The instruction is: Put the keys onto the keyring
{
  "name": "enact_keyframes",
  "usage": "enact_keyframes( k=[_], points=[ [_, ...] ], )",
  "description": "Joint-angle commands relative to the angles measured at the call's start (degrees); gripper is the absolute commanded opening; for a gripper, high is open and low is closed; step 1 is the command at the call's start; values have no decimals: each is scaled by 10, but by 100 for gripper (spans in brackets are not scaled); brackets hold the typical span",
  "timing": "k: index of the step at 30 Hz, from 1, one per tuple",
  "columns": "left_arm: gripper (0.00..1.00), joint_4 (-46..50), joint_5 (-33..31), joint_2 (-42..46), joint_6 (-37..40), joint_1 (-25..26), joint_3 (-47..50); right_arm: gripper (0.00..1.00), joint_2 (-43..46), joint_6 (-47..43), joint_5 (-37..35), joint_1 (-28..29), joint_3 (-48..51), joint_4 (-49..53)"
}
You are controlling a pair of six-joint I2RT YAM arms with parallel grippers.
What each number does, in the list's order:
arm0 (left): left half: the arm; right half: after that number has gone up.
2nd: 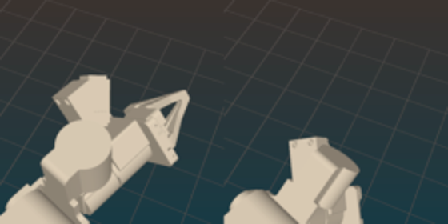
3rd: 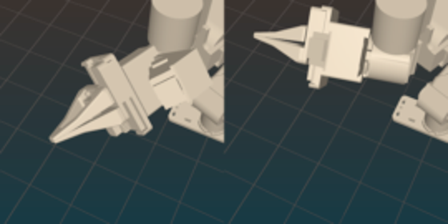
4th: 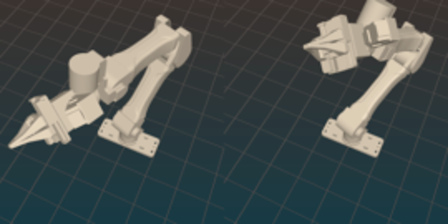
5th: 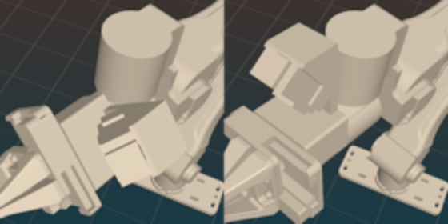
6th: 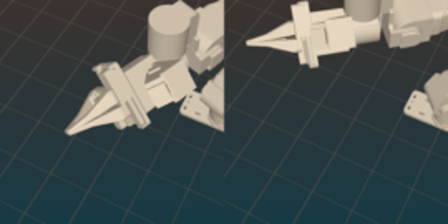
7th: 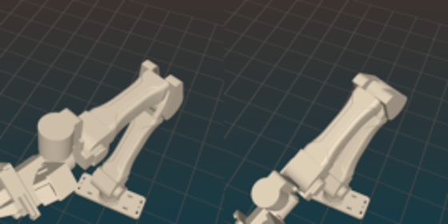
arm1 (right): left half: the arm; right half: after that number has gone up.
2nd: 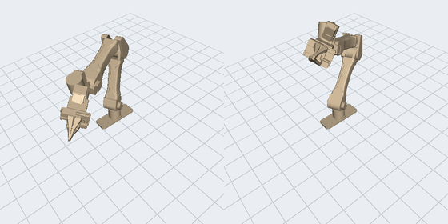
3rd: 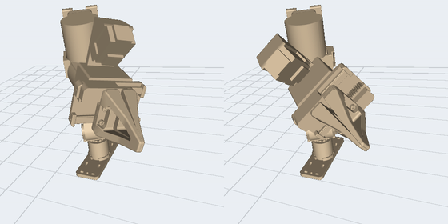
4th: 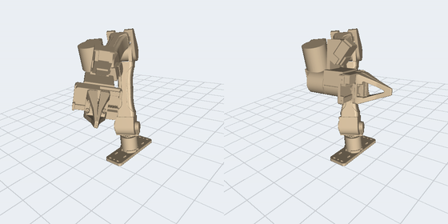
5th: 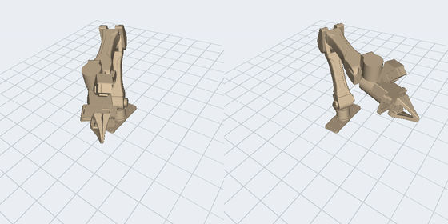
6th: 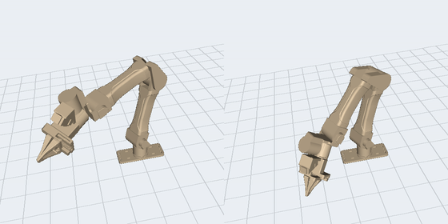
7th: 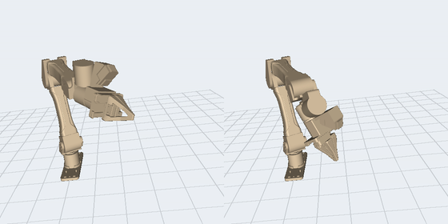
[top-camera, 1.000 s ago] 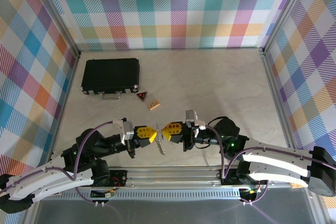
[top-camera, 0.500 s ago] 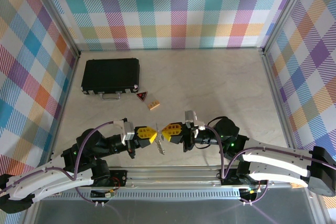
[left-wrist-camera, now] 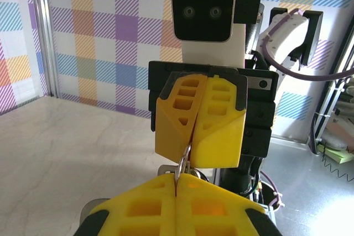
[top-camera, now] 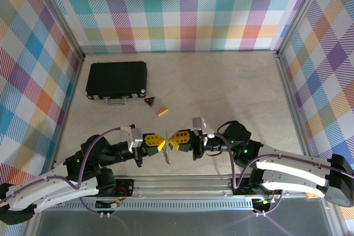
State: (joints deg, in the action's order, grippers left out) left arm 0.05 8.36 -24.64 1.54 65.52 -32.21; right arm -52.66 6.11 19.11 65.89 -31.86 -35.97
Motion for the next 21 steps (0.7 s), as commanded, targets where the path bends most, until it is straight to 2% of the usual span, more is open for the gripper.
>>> enact_keyframes(
  k=[1,12,21],
  points=[
    [0,-17,-5,-3,3,4,-22,0,2,-28,41,14,-20,39],
    [0,-21,-6,-4,-4,4,-22,0,25,-82,33,23,-29,116],
    [0,-24,-8,-5,-4,4,-19,0,30,-100,15,28,-23,129]
  ],
)
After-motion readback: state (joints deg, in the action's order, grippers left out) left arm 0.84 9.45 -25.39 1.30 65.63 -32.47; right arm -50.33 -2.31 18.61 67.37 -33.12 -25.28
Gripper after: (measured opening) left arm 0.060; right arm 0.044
